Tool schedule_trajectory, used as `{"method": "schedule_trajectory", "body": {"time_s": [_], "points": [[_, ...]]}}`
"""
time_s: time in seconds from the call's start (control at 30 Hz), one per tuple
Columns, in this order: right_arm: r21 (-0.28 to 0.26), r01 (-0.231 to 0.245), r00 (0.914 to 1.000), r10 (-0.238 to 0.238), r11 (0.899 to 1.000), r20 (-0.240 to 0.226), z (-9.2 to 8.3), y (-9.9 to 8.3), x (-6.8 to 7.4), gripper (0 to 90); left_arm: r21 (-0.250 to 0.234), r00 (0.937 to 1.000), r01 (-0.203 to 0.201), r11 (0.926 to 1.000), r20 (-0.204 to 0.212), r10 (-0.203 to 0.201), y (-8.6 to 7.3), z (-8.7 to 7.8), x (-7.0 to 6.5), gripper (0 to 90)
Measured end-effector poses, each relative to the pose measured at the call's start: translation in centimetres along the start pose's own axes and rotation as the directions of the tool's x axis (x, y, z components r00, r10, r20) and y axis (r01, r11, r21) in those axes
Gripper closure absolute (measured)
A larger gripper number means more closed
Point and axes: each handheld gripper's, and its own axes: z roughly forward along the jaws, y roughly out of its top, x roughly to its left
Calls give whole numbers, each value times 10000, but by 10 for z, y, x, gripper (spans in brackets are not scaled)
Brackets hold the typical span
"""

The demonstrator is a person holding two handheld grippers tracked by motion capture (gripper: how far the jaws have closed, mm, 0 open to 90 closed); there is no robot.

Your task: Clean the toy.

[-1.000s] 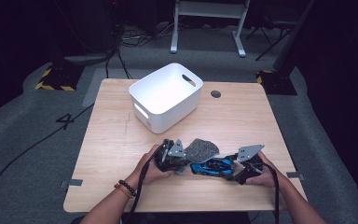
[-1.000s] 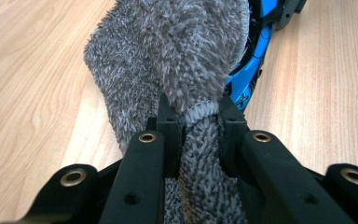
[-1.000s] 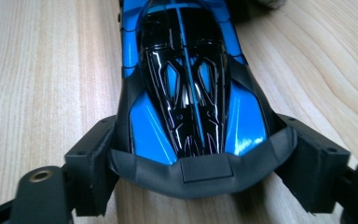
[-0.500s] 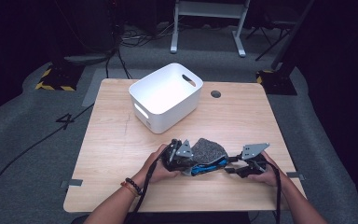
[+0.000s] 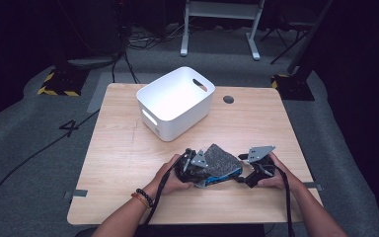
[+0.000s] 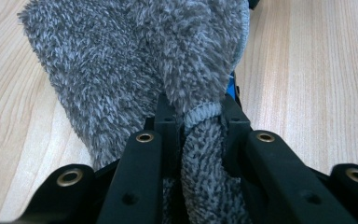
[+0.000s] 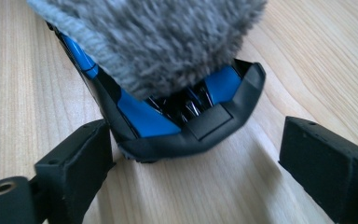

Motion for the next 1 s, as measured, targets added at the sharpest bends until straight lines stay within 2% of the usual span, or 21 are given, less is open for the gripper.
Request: {"method": "schedule_trajectory", "body": {"time_s": [0.07,0.1,0.13,0.17,0.23,0.27,0.3,0.33,0.37,0.4,0.43,0.5,0.57,0.63,0.73,0.83,0.9,0.93,0.97,1.0], "points": [[-24,109,9999,-109,9999,-59,1,0,-1,79,0,10000,42,10000,-20,-42,0,0,1,751],[-53,355,9989,-357,9994,-302,4,3,-3,40,71,9999,-48,10000,-95,49,0,0,0,751],[-53,355,9989,-357,9994,-302,4,3,-3,40,71,9999,-48,10000,-95,49,0,0,0,752],[134,411,9973,-402,9991,-616,7,6,-8,40,160,9998,-129,9998,-155,132,1,0,-1,752],[150,503,9964,-492,9986,-683,8,7,-9,50,158,9998,-137,9998,-154,140,1,0,0,752],[124,555,9950,-543,9984,-833,8,7,-9,85,190,9998,-118,9998,-187,121,1,0,0,752],[-89,557,9885,-564,9984,-1406,7,7,-8,220,247,9994,-224,9994,-272,231,1,-1,1,752],[-89,557,9885,-564,9984,-1406,7,7,-8,220,247,9994,-224,9994,-272,231,1,-1,1,751],[65,780,9875,-764,9969,-1376,9,10,0,143,234,9994,-214,9995,-255,220,0,-1,2,752],[65,780,9875,-764,9969,-1376,9,10,0,143,256,9994,-238,9994,-257,245,0,-1,2,752],[193,821,9873,-787,9964,-1377,9,12,2,166,281,9993,-271,9992,-263,278,-1,-2,4,752],[56,743,9877,-729,9972,-1386,8,11,1,225,379,9989,-291,9989,-354,304,-1,-4,4,752],[-36,780,9839,-776,9969,-1612,4,9,2,281,385,9981,-385,9985,-466,402,-1,-5,4,752],[-58,840,9821,-838,9964,-1685,3,8,3,292,428,9971,-383,9984,-641,410,-2,-6,5,753],[30,890,9821,-872,9960,-1669,2,8,8,283,418,9972,-323,9986,-665,350,-3,-7,7,753],[6,937,9805,-922,9956,-1735,1,8,10,279,518,9955,-429,9977,-822,470,-3,-8,7,754],[-27,780,9829,-773,9970,-1670,2,9,11,276,499,9958,-433,9978,-784,472,-3,-9,8,754],[-37,704,9843,-701,9975,-1620,3,8,11,240,453,9961,-396,9982,-774,431,-3,-8,8,754],[-80,532,9898,-538,9986,-1321,8,9,10,149,481,9955,-486,9977,-787,523,-2,-7,6,757],[-66,388,9907,-393,9992,-1302,10,9,9,133,481,9955,-486,9977,-787,523,-2,-7,6,757]]}}
